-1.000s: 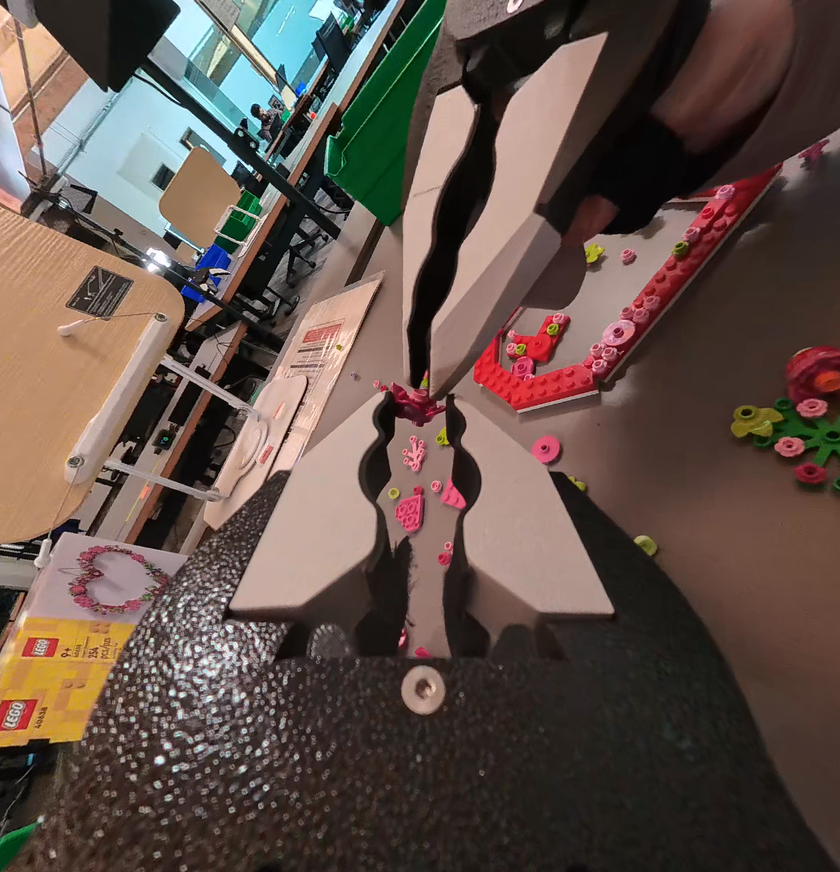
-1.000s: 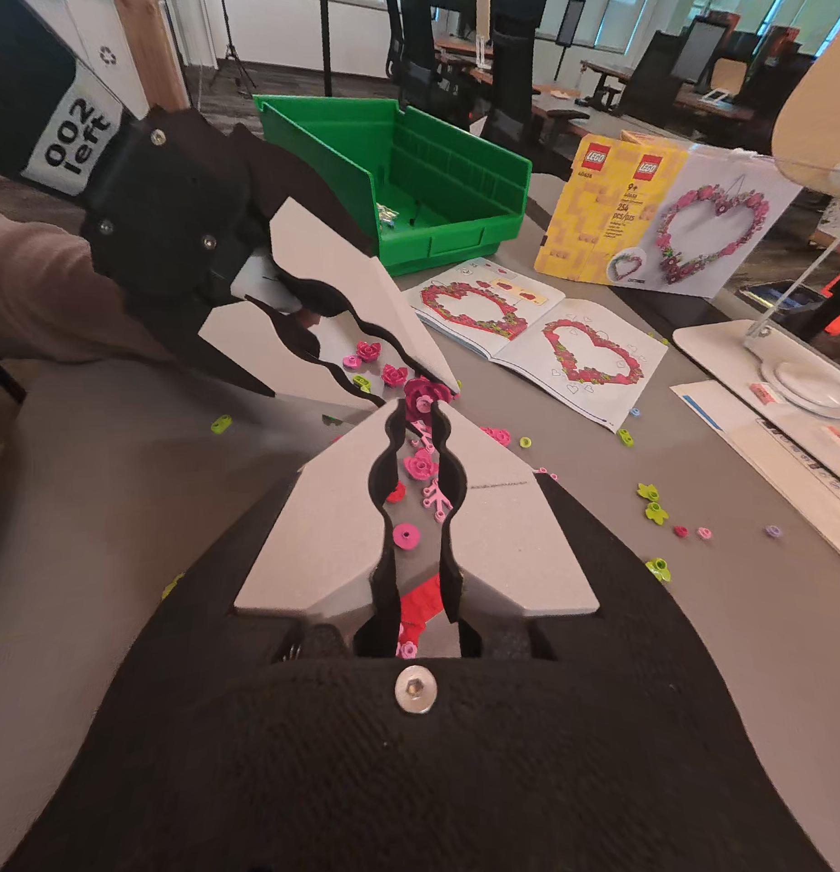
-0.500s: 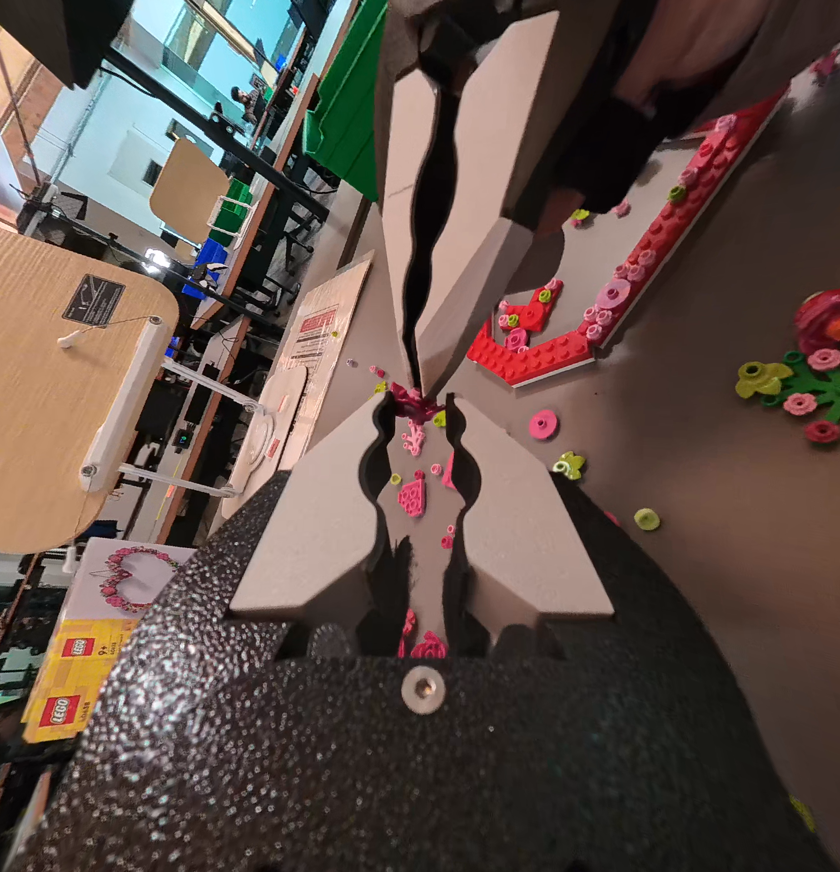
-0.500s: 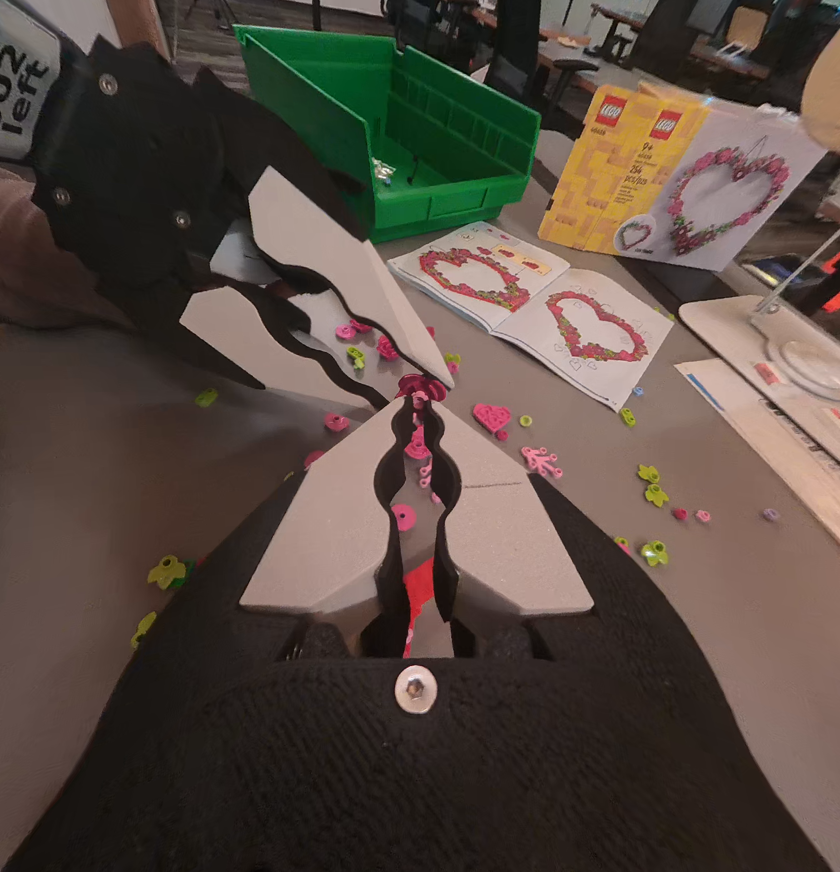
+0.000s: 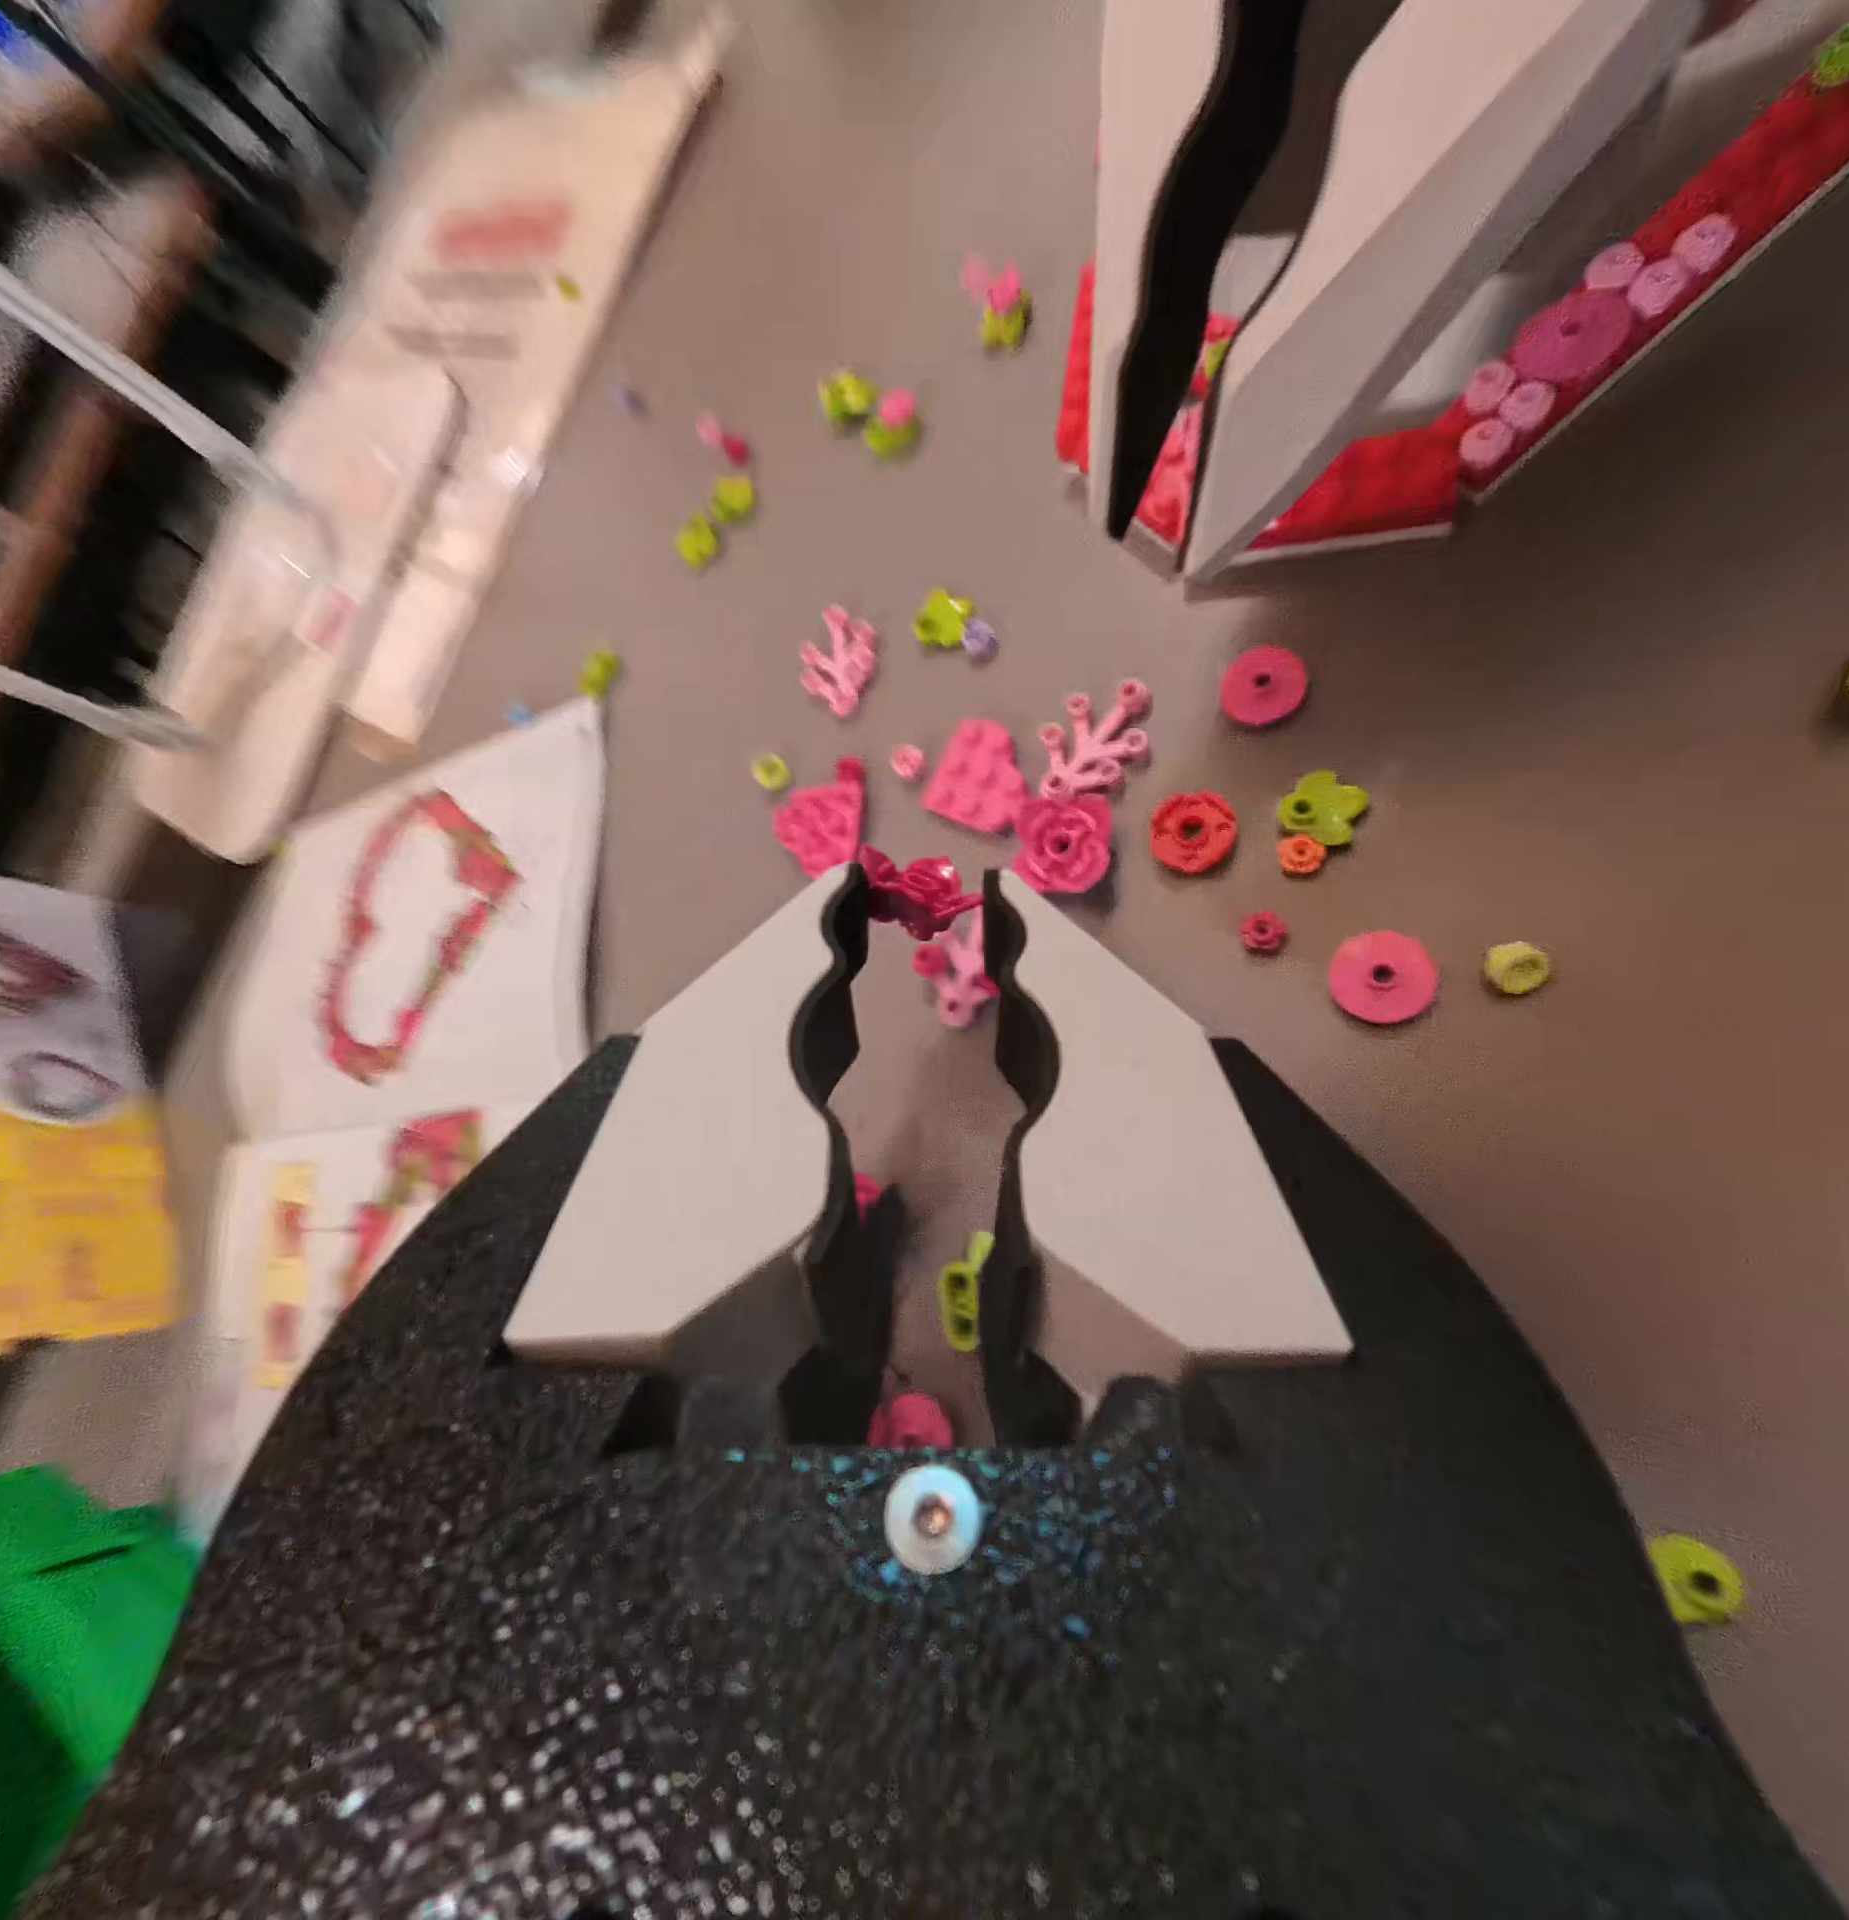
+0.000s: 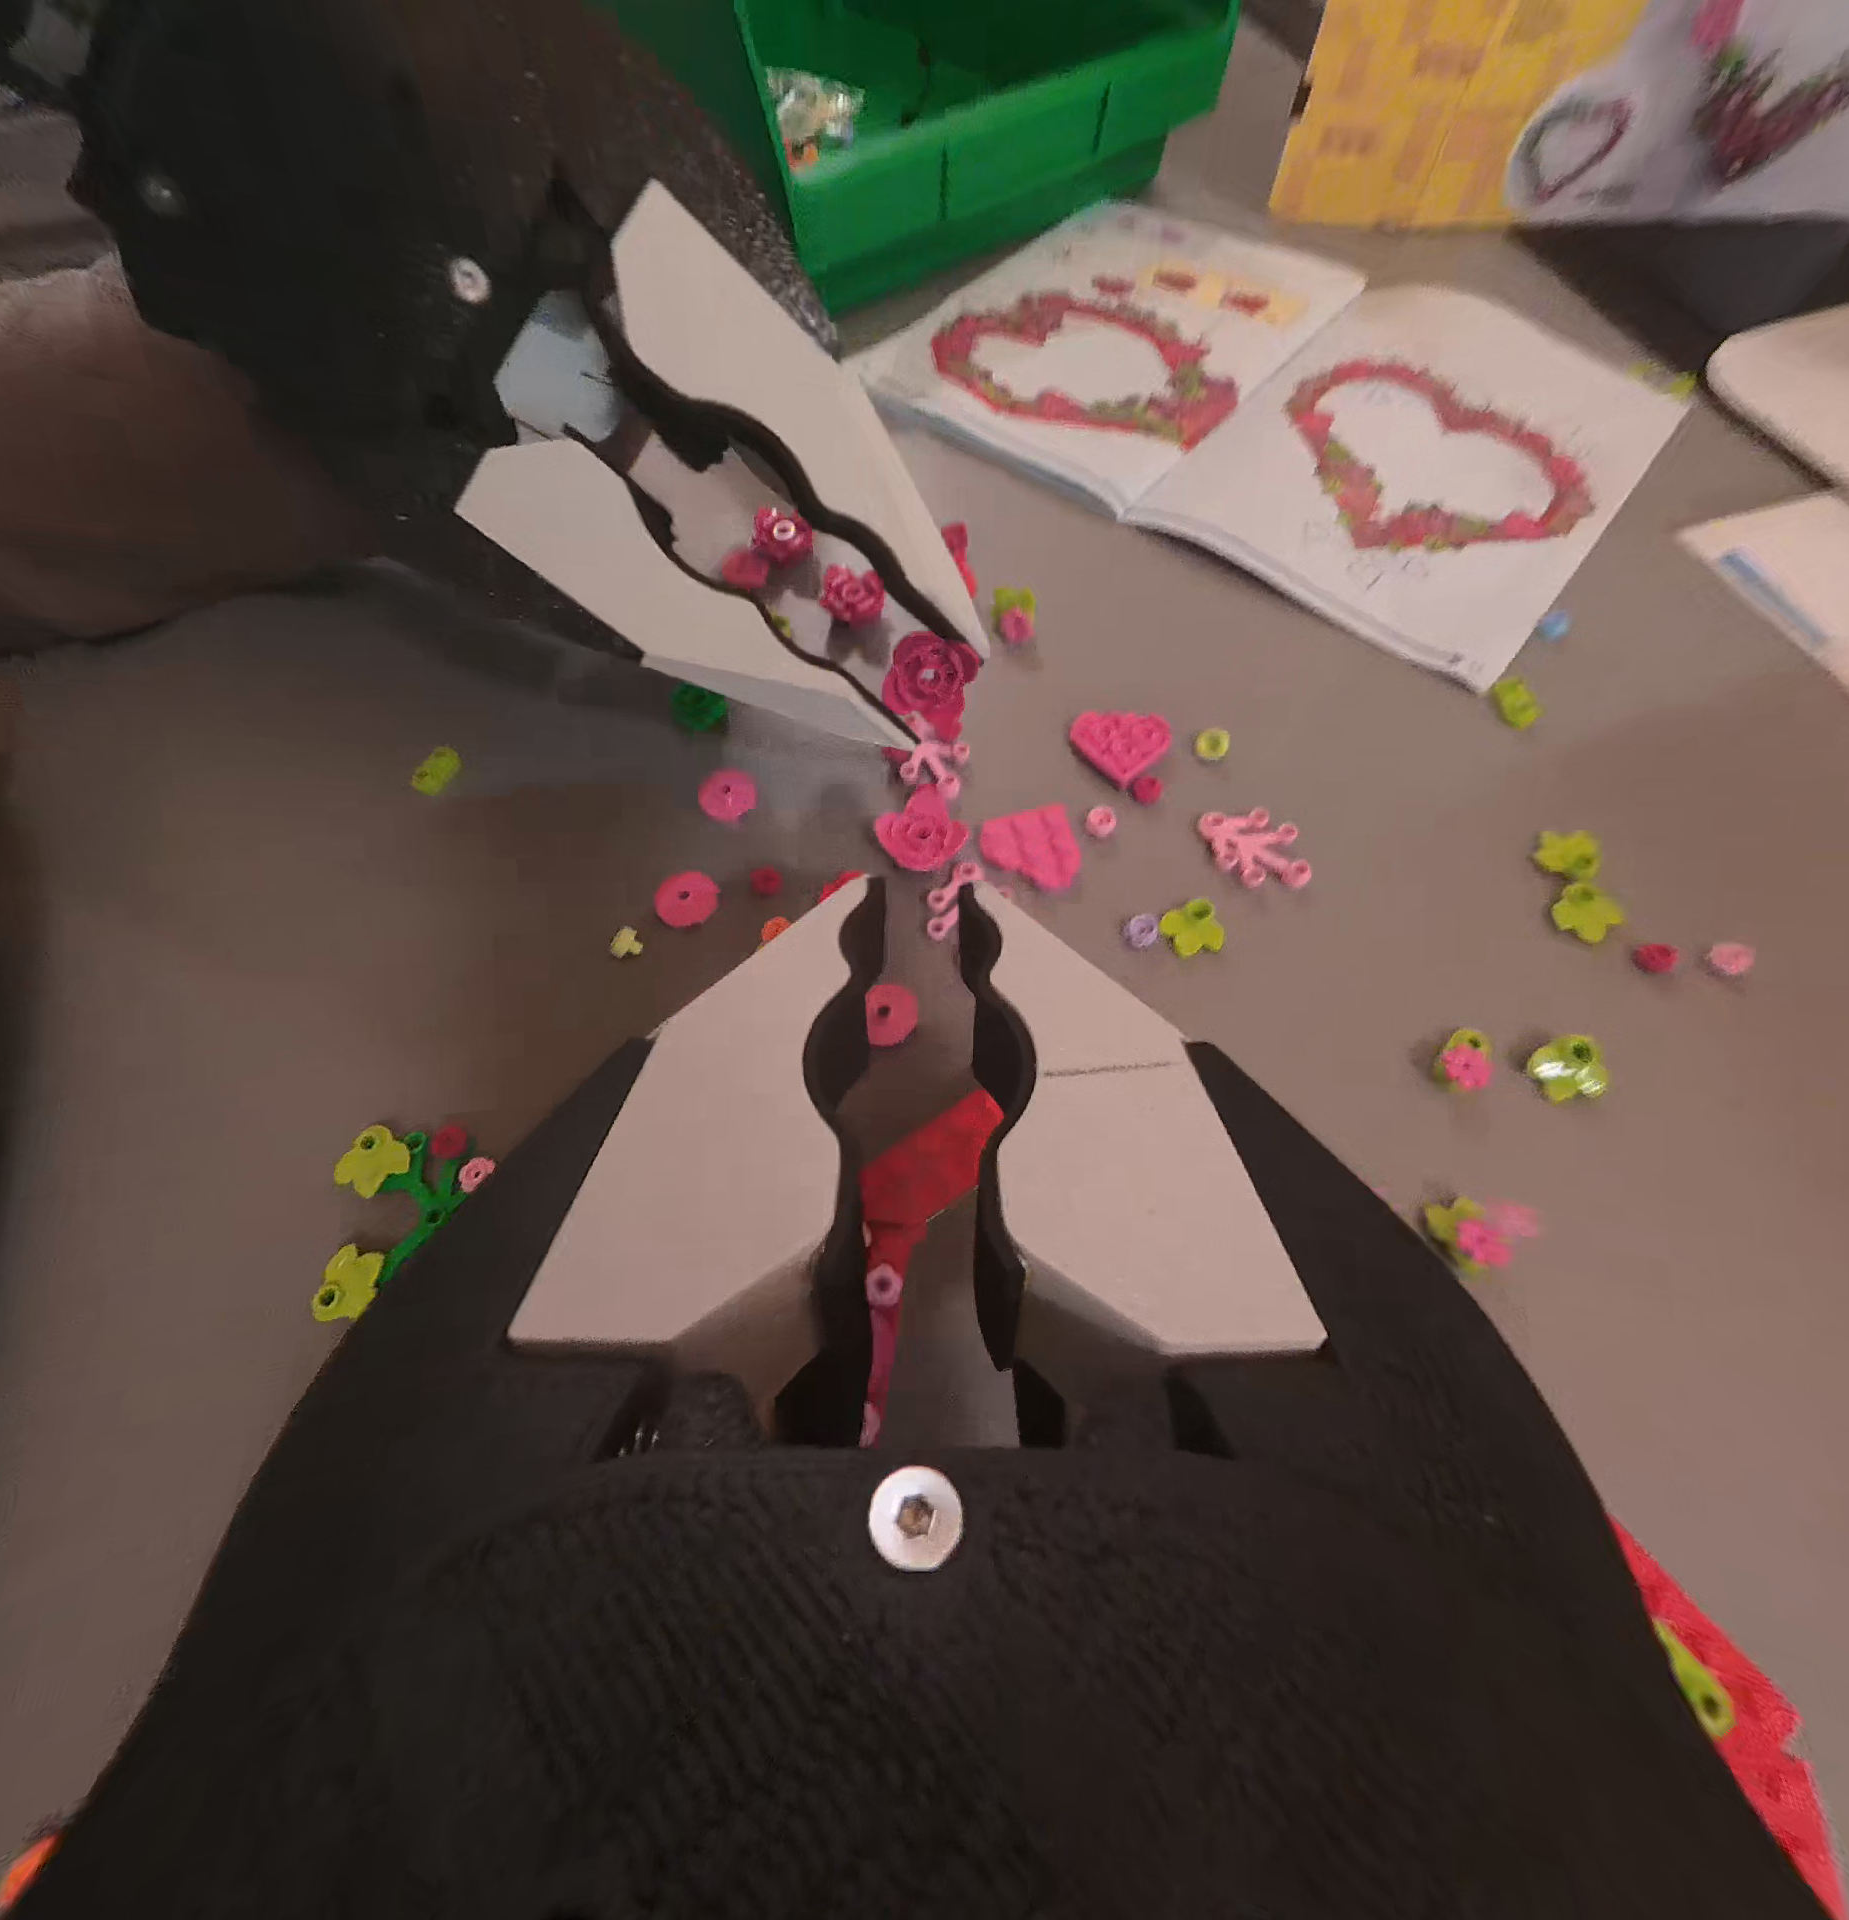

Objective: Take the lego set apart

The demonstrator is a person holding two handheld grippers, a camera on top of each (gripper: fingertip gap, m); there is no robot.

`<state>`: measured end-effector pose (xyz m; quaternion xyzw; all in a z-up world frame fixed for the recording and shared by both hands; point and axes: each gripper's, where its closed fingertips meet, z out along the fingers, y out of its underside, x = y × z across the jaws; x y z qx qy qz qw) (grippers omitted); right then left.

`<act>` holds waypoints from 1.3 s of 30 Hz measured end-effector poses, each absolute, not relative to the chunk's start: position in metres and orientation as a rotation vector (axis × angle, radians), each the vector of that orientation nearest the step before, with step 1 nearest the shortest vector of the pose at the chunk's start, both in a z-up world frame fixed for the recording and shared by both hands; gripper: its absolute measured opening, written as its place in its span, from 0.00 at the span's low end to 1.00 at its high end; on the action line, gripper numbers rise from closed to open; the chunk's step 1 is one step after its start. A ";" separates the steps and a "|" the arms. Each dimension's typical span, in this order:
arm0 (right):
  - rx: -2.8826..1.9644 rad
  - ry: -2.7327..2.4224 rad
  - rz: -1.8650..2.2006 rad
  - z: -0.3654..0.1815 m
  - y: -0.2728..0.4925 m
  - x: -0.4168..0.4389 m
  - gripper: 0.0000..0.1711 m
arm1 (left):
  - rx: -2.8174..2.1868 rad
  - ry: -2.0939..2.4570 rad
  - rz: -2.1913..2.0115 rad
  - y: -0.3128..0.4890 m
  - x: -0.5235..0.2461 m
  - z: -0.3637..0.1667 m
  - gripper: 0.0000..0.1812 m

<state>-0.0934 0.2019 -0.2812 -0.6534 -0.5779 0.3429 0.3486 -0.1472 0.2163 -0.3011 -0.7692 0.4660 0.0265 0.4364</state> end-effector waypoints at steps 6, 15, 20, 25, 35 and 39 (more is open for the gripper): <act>-1.777 -1.397 0.867 -0.280 0.228 -0.070 0.11 | -2.170 0.915 -0.340 0.212 -0.145 -0.319 0.11; -2.027 -1.242 0.662 -0.298 0.305 -0.048 0.16 | -2.161 0.806 -0.351 0.224 -0.151 -0.315 0.41; -2.143 -1.356 0.564 -0.325 0.318 -0.059 0.17 | -2.060 0.798 -0.438 0.221 -0.145 -0.296 0.38; -1.908 -1.578 0.543 -0.313 0.296 -0.079 0.05 | -1.920 0.723 -0.671 0.215 -0.131 -0.267 0.18; -1.019 -1.838 0.375 -0.261 0.188 -0.112 0.05 | -1.870 0.681 -1.156 0.193 -0.103 -0.258 0.05; -0.964 -1.855 0.319 -0.259 0.183 -0.110 0.05 | -1.867 0.684 -1.298 0.185 -0.099 -0.258 0.02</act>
